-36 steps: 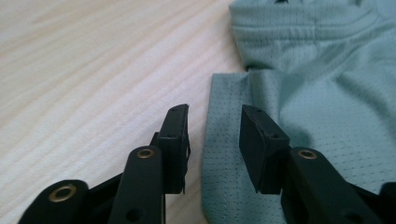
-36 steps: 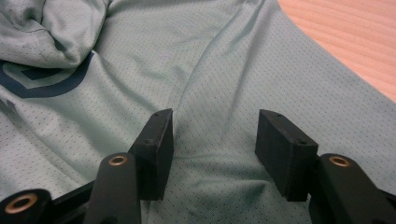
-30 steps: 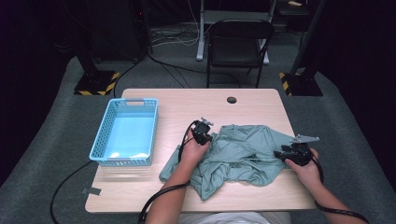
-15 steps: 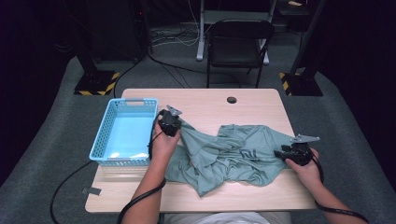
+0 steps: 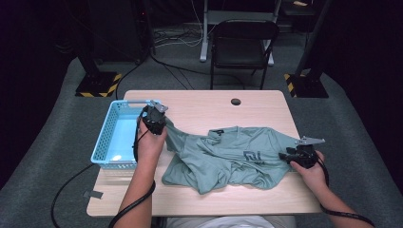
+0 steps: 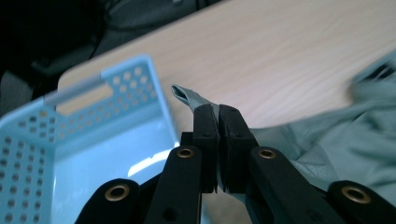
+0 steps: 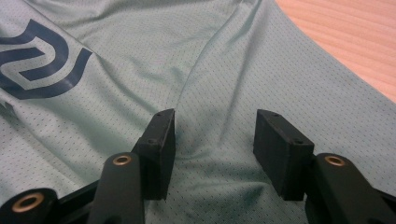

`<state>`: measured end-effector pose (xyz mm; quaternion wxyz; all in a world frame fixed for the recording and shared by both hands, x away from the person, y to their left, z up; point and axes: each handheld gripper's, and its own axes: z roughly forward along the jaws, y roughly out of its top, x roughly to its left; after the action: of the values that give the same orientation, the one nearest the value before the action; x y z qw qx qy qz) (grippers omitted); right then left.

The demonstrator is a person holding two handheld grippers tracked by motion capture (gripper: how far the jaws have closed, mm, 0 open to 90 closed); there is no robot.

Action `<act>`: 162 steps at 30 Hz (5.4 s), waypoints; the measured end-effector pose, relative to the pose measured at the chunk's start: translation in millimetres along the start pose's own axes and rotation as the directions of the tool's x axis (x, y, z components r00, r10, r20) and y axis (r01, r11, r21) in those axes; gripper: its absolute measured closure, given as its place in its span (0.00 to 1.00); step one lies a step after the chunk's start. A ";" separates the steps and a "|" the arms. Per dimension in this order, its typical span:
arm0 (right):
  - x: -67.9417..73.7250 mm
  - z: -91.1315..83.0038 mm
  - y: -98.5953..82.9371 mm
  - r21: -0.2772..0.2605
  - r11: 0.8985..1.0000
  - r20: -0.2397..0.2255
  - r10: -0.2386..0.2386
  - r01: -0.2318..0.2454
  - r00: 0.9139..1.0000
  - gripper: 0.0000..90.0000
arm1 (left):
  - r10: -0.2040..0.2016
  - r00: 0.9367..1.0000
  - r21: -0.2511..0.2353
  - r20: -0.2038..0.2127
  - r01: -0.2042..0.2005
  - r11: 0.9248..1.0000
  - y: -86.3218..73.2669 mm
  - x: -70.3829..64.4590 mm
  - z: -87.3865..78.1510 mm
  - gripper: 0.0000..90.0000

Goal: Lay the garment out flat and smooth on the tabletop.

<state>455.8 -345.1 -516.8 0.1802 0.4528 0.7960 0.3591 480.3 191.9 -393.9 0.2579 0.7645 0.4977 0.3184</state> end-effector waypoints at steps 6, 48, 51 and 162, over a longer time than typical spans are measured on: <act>-0.1 0.0 -0.4 -0.004 1.000 -0.001 0.000 0.000 1.000 0.53 | -0.030 1.000 -0.004 0.000 0.030 1.000 -17.9 -0.9 9.6 0.80; -12.3 -17.8 -6.5 0.075 0.997 0.038 0.016 -0.019 0.999 0.56 | -0.049 0.986 0.146 0.158 0.025 0.989 -62.7 -52.5 79.1 0.69; -8.4 -18.9 -3.3 0.114 0.993 0.029 0.004 -0.007 1.000 0.55 | -0.055 0.983 0.118 0.177 0.034 0.992 -65.2 -55.3 74.0 0.63; 70.7 24.2 29.3 0.067 0.983 -0.202 -0.156 0.172 0.967 0.90 | 0.162 0.849 -0.063 0.503 -0.150 0.987 -61.3 -144.7 38.3 0.90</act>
<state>450.8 -265.4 -509.0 0.1110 0.3550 0.8588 0.3522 428.6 77.8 -496.2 0.3611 0.8562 0.3453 0.1315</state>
